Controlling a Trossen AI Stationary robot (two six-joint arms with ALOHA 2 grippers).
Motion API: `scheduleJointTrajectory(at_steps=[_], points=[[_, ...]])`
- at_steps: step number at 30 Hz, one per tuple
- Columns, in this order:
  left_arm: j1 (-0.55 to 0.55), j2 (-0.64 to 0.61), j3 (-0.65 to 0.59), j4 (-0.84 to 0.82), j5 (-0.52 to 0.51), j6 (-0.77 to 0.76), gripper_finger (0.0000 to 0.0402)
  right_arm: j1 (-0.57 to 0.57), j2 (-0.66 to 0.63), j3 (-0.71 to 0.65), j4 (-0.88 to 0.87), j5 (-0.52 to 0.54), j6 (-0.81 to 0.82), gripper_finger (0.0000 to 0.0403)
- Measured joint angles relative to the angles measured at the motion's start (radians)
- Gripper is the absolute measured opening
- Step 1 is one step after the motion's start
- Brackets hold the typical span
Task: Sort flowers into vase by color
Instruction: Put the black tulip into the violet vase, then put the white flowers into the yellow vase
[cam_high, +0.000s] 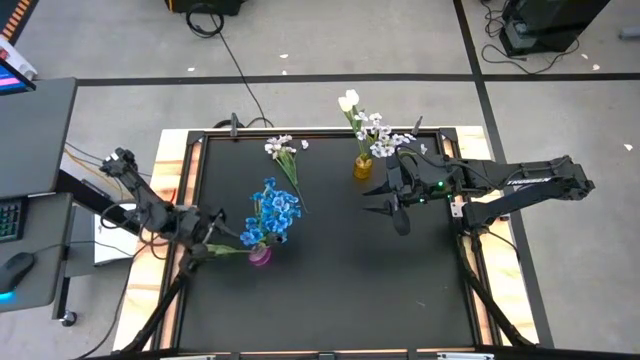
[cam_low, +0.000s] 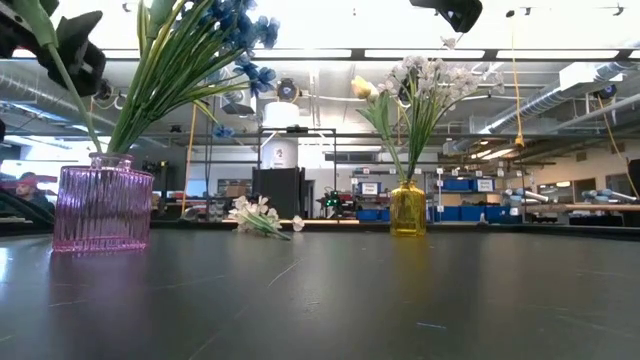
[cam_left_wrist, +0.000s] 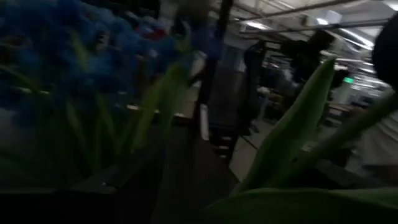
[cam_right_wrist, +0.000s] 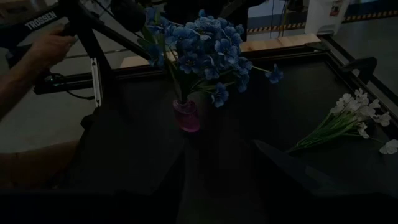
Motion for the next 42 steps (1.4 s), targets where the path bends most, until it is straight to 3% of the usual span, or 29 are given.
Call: scheduleJointTrajectory(at_steps=[5,12,25,28,32,42], points=[[0.0,-0.044,0.0,-0.126,0.1,-0.081,0.0289,0.0,0.0,0.0,0.0,0.0,0.0,0.019],[0.0,-0.089,-0.001,-0.336,0.101,-0.216,0.0289,0.0,0.0,0.0,0.0,0.0,0.0,0.019],[0.007,-0.095,0.003,-0.356,0.098,-0.255,0.0285,0.0,0.0,0.0,0.0,0.0,0.0,0.019],[0.006,-0.095,0.007,-0.374,0.092,-0.268,0.0275,0.0,0.0,0.0,0.0,0.0,0.0,0.019],[0.007,-0.095,0.054,-0.601,0.026,-0.369,0.0251,0.0,0.0,0.0,0.0,0.0,0.0,0.019],[0.006,-0.106,0.094,-0.702,-0.008,-0.394,0.0194,0.0,0.0,0.0,0.0,0.0,0.0,0.019]])
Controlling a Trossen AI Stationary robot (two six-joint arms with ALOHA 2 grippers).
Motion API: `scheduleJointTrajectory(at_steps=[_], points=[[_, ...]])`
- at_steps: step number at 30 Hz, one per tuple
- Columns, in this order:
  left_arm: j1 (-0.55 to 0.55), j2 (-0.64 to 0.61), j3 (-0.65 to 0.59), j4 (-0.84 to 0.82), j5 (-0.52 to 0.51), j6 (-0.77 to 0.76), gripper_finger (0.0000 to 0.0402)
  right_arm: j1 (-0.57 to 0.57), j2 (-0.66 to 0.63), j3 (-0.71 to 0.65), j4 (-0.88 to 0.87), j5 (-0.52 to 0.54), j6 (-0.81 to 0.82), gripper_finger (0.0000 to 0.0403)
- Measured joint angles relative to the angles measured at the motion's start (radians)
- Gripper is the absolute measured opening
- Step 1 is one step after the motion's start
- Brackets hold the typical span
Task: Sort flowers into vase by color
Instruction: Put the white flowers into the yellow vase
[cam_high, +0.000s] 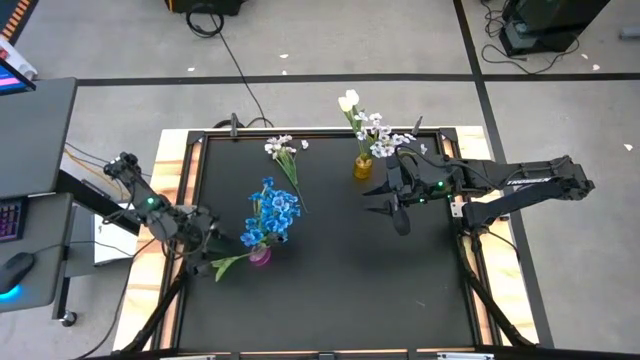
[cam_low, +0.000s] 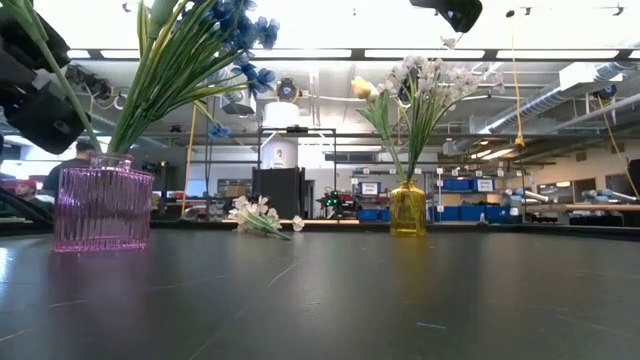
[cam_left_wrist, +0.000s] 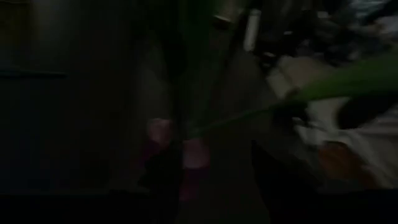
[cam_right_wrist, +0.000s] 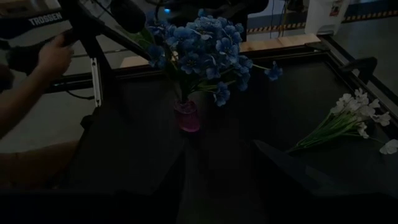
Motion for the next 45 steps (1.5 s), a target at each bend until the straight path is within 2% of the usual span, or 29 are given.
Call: scheduleJointTrajectory(at_steps=[5,10,13,17,22,25,31,37,41,45], points=[[0.019,0.0,0.02,-0.098,-0.121,-0.019,0.018,0.0,0.0,0.0,0.0,0.0,0.0,0.019],[0.051,0.0,0.032,-0.109,-0.255,0.0,0.0176,0.0,0.0,0.0,0.0,0.0,0.0,0.019],[0.079,0.0,0.033,-0.105,-0.386,0.025,0.0176,0.0,0.0,0.0,0.0,0.0,0.0,0.019],[0.134,0.0,0.033,-0.104,-0.614,0.021,0.0176,0.0,0.0,0.0,0.0,0.0,0.0,0.019],[0.235,0.001,0.033,-0.076,-0.761,-0.079,0.0176,0.0,0.0,0.0,0.0,0.0,0.0,0.019],[0.291,0.001,0.033,-0.014,-0.841,-0.058,0.0176,0.0,0.0,0.0,0.0,0.0,0.0,0.019],[0.418,0.001,0.033,0.171,-0.852,0.185,0.0176,0.0,0.0,0.0,0.0,0.0,0.0,0.019],[0.547,0.0,0.033,0.468,-0.745,0.48,0.0176,0.0,0.0,0.0,0.0,0.0,0.0,0.019],[0.614,0.0,0.033,0.617,-0.662,0.598,0.0176,0.0,0.0,0.0,0.0,0.0,0.0,0.019],[0.669,0.0,0.033,0.684,-0.548,0.657,0.0176,0.0,0.0,0.0,0.0,0.0,0.0,0.019]])
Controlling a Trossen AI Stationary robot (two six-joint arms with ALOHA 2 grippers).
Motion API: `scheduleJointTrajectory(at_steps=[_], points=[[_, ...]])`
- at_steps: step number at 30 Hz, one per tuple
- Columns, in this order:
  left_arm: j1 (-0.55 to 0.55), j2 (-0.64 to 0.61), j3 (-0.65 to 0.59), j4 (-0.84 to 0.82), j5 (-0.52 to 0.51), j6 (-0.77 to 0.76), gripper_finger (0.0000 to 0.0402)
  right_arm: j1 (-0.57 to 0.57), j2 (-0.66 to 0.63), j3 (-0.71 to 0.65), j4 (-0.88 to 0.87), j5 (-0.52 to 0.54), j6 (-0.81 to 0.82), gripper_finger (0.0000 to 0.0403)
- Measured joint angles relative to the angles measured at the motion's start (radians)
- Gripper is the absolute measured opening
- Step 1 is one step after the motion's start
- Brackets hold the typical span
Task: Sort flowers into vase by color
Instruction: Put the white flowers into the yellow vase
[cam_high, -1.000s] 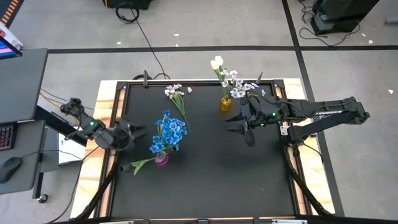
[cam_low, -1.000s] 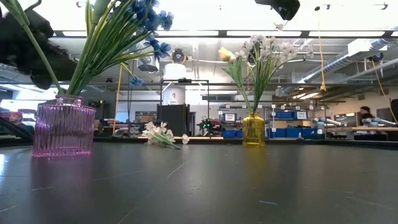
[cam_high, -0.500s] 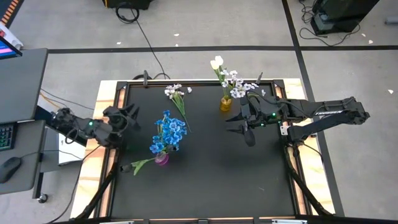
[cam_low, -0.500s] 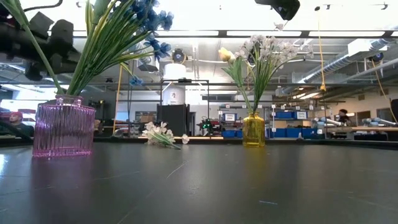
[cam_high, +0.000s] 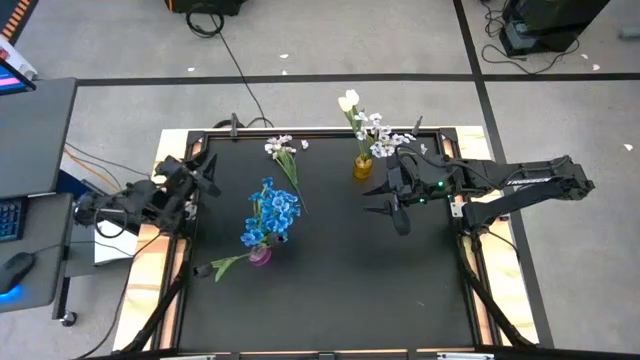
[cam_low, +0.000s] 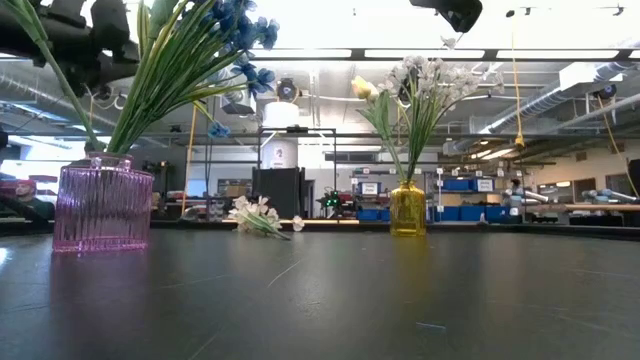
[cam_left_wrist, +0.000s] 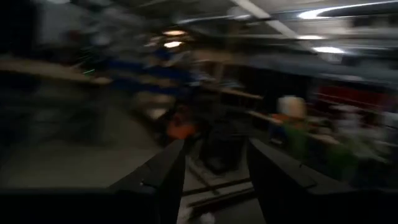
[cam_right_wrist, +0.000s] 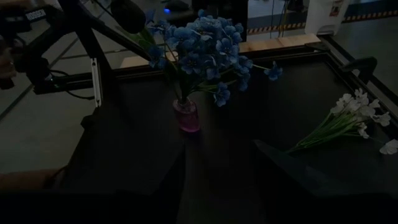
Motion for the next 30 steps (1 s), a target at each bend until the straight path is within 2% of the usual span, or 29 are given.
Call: scheduleJointTrajectory(at_steps=[4,7,12,16,24,30], points=[[0.051,0.011,0.0,0.041,0.268,0.041,0.0176,0.0,0.0,0.0,0.0,0.0,0.0,0.019],[0.085,0.05,0.008,0.057,0.345,0.041,0.0176,0.0,0.0,0.0,0.0,0.0,0.0,0.019],[0.138,0.189,0.108,0.025,0.402,0.037,0.0176,0.0,0.0,0.0,0.0,0.0,0.0,0.019],[0.199,0.321,0.232,-0.005,0.347,0.012,0.0176,0.0,0.0,0.0,0.0,0.0,0.0,0.019],[0.376,0.591,0.503,-0.25,0.347,-0.047,0.0176,0.0,0.0,0.0,0.0,0.0,0.0,0.019],[0.503,0.759,0.607,-0.343,0.47,-0.179,0.0176,0.0,0.0,0.0,0.0,0.0,0.0,0.019]])
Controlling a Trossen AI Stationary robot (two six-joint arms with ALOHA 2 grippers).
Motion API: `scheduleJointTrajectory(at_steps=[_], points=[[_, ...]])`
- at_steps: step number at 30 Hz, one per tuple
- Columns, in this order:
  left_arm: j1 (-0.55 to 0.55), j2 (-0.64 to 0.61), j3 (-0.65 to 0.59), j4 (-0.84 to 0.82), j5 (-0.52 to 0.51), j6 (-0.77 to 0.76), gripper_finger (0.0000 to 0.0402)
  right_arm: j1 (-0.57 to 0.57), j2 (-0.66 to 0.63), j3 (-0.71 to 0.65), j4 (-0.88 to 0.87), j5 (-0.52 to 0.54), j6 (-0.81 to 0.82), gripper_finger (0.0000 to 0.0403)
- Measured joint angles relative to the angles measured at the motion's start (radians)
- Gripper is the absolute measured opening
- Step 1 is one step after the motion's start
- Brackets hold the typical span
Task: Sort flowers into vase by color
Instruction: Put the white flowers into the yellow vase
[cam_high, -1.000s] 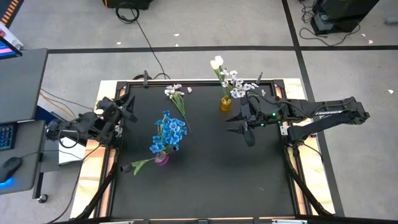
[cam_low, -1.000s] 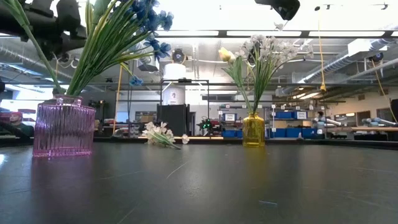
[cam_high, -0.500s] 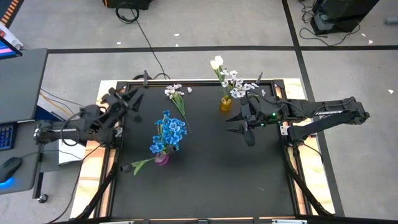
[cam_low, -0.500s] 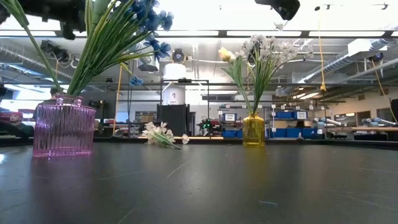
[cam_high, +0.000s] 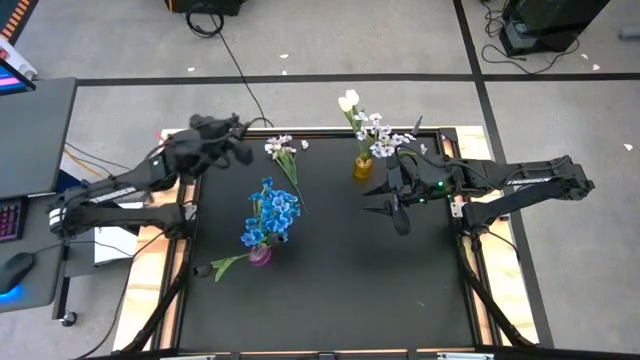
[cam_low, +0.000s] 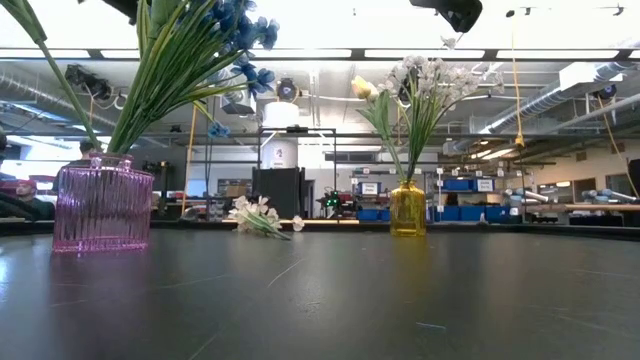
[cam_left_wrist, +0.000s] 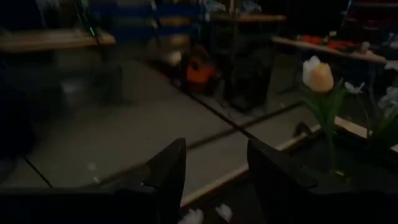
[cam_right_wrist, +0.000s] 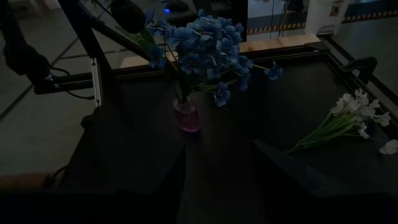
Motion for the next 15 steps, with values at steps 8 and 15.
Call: scheduleJointTrajectory(at_steps=[8,15], points=[[0.149,0.19,0.039,-0.013,0.143,-0.163,0.0176,0.0,0.0,0.0,0.0,0.0,0.0,0.019],[0.236,0.321,0.039,-0.013,0.173,-0.307,0.0176,0.0,0.0,0.0,0.0,0.0,0.0,0.019]])
